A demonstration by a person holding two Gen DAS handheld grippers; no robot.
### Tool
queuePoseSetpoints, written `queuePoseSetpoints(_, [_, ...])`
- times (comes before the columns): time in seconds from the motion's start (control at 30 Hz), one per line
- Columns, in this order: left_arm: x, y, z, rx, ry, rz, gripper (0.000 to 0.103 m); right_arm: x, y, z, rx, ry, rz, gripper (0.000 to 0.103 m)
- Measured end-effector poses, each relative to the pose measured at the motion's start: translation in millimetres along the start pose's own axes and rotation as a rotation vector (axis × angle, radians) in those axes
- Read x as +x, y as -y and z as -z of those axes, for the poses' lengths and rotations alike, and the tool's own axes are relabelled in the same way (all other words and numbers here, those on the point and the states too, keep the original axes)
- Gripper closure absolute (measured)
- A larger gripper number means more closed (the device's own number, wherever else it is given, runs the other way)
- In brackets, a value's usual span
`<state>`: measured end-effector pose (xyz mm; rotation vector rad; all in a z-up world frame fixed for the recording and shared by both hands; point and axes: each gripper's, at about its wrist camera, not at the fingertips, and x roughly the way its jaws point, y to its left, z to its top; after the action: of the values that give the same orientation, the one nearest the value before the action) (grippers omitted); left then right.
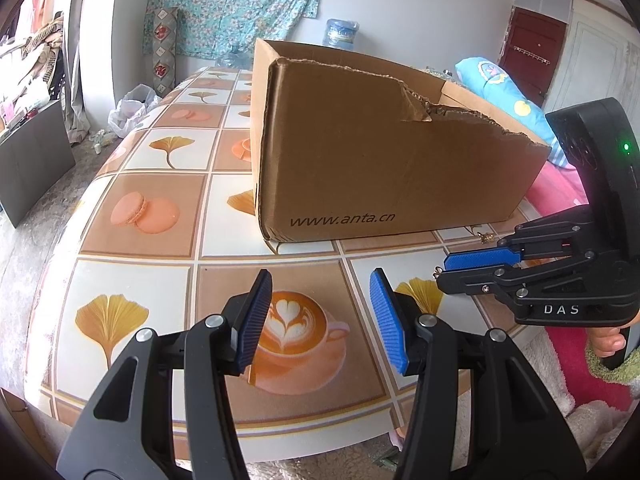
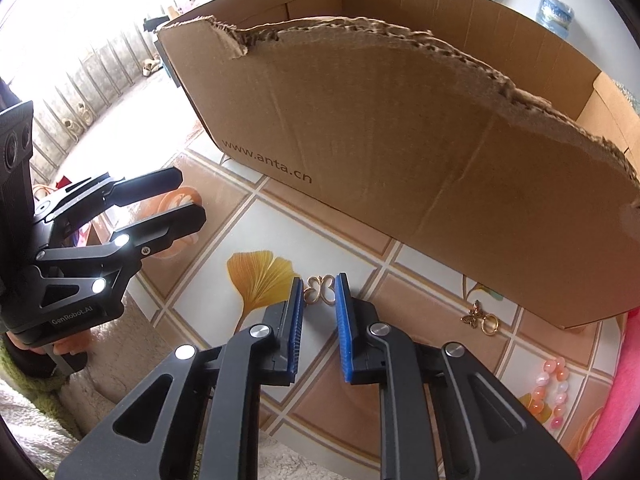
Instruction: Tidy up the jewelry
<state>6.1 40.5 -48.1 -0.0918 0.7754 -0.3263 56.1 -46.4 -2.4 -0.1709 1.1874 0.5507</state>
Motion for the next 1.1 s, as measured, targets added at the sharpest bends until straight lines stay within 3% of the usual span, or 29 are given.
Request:
queuePoseSetpoints(0.03, [-0.2, 0.0, 0.3, 0.0, 0.0, 0.0, 0.055, 0.0, 0.2, 0.3, 0.007, 0.003, -0.007, 0.101])
queuePoseSetpoints(0.07, [-0.2, 0.1, 0.3, 0.0, 0.0, -0.001, 0.055, 0.4, 1.3, -0.1, 0.018, -0.002, -0.023, 0.102])
queuePoseSetpoints(0.33, [-1.1, -0.1, 2.2, 0.004, -0.004, -0.004, 0.055, -4.2, 10.2, 1.6, 0.04, 0.018, -0.002, 0.102])
queuePoseSetpoints(0.4, [-1.4, 0.9, 2.6, 0.01, -0.004, -0.003, 0.055, -9.8, 13.0, 3.7, 0.04, 0.019, 0.011, 0.097])
queuePoseSetpoints(0.47, [-2.1, 3.0, 2.9, 0.019, -0.003, 0.001, 0.055, -11.1, 16.3, 3.7, 0.044, 0.018, 0.025, 0.08])
queuePoseSetpoints(0.53, [-5.0, 6.3, 3.4, 0.027, 0.007, 0.013, 0.053, -17.0, 21.1, 6.2, 0.063, 0.026, 0.036, 0.074])
queuePoseSetpoints(0.6, [-9.3, 13.1, 4.2, 0.05, 0.019, 0.046, 0.043, -19.1, 26.4, 9.4, 0.092, 0.035, 0.03, 0.066])
queuePoseSetpoints(0.63, [-10.4, 17.3, 4.8, 0.063, 0.021, 0.064, 0.042, -20.5, 28.9, 11.5, 0.105, 0.038, 0.033, 0.059])
queuePoseSetpoints(0.7, [-9.8, 27.4, 5.9, 0.094, 0.016, 0.097, 0.037, -21.2, 29.9, 17.8, 0.122, 0.043, 0.041, 0.055])
queuePoseSetpoints(0.77, [-5.6, 38.1, 6.7, 0.126, 0.002, 0.115, 0.033, -22.0, 33.0, 23.1, 0.14, 0.043, 0.047, 0.044])
queuePoseSetpoints(0.83, [0.2, 46.5, 6.3, 0.155, -0.019, 0.128, 0.031, -23.7, 37.5, 29.3, 0.166, 0.048, 0.052, 0.039])
queuePoseSetpoints(0.93, [10.7, 53.6, 5.1, 0.189, -0.065, 0.109, 0.025, -24.8, 43.3, 35.8, 0.191, 0.049, 0.052, 0.029])
queuePoseSetpoints(1.1, [26.0, 56.6, 3.0, 0.25, -0.138, 0.017, 0.017, -28.3, 52.5, 47.6, 0.177, 0.055, 0.079, 0.021])
